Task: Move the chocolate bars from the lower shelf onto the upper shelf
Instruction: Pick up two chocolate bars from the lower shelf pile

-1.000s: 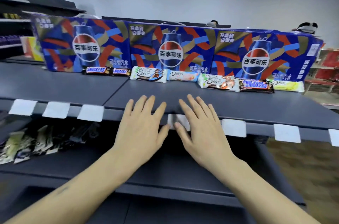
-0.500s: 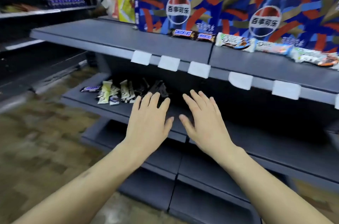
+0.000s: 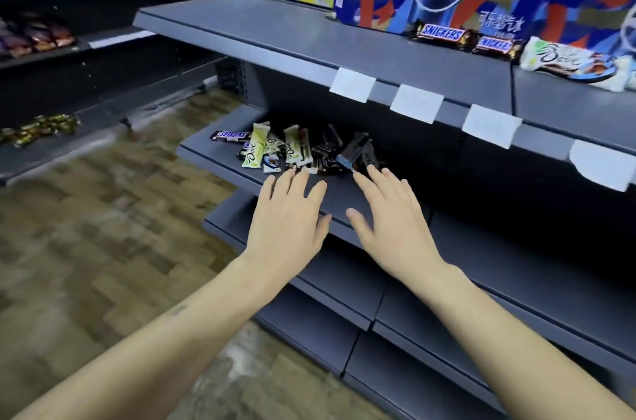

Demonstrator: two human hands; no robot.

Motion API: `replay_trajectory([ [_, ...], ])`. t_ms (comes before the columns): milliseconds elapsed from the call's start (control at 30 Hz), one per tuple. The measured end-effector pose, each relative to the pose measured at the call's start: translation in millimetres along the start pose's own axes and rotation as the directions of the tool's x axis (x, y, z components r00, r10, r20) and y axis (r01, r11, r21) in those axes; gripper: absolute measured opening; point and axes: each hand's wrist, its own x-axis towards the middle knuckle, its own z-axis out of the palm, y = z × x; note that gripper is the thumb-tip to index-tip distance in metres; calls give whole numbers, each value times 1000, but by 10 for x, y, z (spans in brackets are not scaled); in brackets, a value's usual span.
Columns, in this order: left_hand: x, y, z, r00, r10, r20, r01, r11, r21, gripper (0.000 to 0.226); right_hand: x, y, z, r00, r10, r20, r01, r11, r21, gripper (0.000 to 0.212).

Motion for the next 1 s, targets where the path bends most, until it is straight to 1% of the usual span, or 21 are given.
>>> replay_trajectory([
  [233, 261, -77, 513, 995, -44, 88, 44, 999, 7, 49, 414, 276, 500, 998, 1, 68, -4, 999, 49, 60],
  [367, 456, -172, 848, 991, -43, 129, 45, 999, -16, 50, 633, 370, 816, 985, 65, 160, -80, 993, 89, 61],
  [467, 653, -290, 1132, 989, -39, 144, 45, 998, -38, 48, 828, 410, 1056, 976, 116, 183, -137, 985, 107, 61],
  [633, 936, -539, 1652, 980, -29, 196, 45, 996, -76, 51, 1155, 450, 1474, 963, 214, 165, -242, 954, 178, 62],
  [767, 1178, -718, 2037, 981, -74, 179, 94, 990, -107, 66, 1393, 476, 1810, 944, 306, 119, -327, 914, 240, 64],
  [833, 1294, -765, 2196, 979, -95, 179, 113, 989, -95, 76, 1496, 495, 1962, 930, 359, 79, -368, 902, 224, 64],
  [900, 1405, -808, 2340, 975, -127, 182, 144, 986, -86, 85, 1579, 520, 2089, 917, 397, 24, -395, 903, 170, 62],
  [1000, 1516, -848, 2515, 967, -180, 181, 199, 975, -94, 91, 1677, 550, 2220, 919, 392, -44, -388, 918, 84, 58],
])
